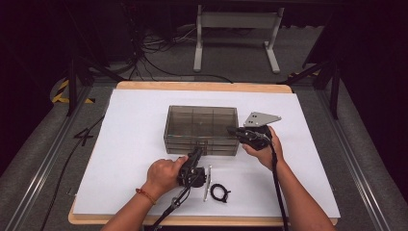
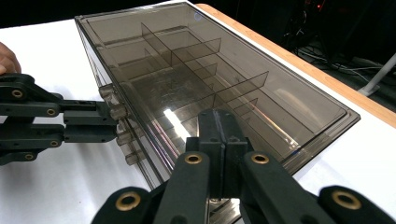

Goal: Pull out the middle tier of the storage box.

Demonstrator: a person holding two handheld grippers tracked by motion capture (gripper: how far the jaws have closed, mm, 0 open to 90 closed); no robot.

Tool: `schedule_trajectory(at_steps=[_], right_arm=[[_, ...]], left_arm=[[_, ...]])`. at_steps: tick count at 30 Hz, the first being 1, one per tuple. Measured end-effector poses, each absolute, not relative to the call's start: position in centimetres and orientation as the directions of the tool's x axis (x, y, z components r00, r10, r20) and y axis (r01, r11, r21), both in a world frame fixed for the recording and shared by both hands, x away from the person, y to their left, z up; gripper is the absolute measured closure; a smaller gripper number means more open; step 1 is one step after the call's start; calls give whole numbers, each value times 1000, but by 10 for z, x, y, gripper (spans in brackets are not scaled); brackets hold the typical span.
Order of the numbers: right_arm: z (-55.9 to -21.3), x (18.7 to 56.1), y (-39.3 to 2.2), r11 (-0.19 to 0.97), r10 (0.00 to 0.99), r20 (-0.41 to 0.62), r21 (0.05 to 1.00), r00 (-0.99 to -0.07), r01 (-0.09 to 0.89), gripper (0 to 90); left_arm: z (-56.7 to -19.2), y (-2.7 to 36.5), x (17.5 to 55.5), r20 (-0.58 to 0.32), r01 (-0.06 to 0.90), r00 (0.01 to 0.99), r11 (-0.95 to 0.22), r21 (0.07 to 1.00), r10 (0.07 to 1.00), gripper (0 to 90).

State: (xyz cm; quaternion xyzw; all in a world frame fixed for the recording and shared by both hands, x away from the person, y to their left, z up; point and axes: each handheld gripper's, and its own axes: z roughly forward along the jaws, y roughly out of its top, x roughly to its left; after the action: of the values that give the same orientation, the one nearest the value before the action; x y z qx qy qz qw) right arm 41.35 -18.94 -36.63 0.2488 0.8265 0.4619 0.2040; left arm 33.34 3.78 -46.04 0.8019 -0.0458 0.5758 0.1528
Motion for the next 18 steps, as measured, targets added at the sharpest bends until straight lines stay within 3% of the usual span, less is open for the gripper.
schedule_trajectory(at_steps=[18], right_arm=[[-366,413,-188,455,601,-111,862,-791,225,900]], left_arm=[[-458,39,322,931,-237,348,-952,195,105,790]])
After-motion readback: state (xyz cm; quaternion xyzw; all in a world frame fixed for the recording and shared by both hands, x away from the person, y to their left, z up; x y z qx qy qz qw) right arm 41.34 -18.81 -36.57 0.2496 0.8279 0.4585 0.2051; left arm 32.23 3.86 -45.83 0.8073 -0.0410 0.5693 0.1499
